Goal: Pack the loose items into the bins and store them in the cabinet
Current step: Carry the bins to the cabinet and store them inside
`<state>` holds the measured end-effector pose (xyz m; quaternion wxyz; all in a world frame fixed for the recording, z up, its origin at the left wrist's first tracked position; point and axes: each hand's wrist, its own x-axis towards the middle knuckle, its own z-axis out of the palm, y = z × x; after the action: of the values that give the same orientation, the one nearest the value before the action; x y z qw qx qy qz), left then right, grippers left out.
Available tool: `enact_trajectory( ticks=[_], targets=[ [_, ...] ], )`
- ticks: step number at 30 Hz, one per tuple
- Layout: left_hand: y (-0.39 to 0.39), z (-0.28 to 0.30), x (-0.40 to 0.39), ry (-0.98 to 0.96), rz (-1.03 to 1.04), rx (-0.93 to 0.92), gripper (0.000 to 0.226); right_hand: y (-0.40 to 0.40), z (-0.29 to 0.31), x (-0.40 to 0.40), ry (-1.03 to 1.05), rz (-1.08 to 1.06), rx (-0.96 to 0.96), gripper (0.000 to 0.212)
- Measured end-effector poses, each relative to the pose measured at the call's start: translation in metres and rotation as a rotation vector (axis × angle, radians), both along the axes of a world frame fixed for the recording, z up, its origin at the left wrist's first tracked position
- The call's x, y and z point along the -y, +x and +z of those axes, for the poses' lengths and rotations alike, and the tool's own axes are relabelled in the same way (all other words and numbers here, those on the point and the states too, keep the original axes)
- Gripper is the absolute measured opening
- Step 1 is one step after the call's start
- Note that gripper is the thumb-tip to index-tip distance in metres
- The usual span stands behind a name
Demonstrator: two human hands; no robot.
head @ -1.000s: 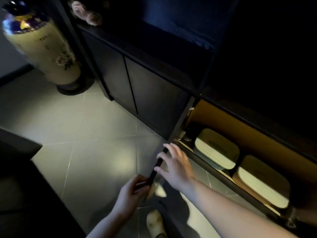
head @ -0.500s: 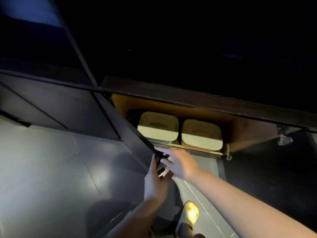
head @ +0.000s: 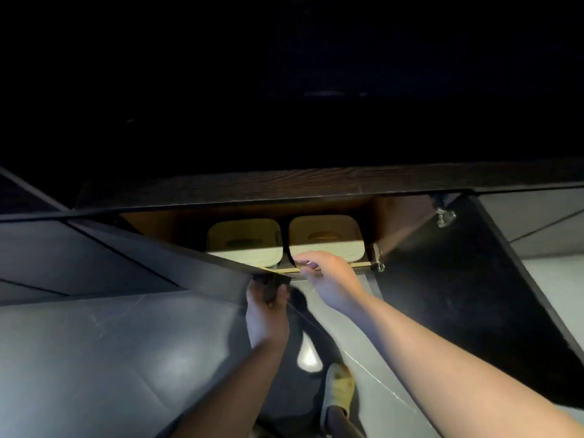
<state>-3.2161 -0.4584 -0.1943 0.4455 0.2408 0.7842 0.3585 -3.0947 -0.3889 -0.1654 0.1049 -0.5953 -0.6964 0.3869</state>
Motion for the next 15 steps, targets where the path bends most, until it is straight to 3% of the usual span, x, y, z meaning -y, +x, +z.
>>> enact_trajectory(
  ticks=[3,7,12,15],
  targets=[
    [0.040,0.001,0.015,-0.100,-0.308,-0.008,0.041,0.052,0.011,0.026,-0.019,-0.174,-0.012,0.030],
    [0.109,0.018,0.018,-0.016,-0.721,-0.048,0.020,0.139,0.021,0.066,0.113,-0.397,0.110,0.034],
    [0.214,0.036,0.022,0.099,-1.218,-0.074,0.027,0.248,0.038,0.119,0.259,-0.726,0.353,0.044],
    [0.274,0.041,0.034,0.162,-1.453,-0.101,0.035,0.297,0.035,0.151,0.198,-0.947,0.422,0.053]
  ],
)
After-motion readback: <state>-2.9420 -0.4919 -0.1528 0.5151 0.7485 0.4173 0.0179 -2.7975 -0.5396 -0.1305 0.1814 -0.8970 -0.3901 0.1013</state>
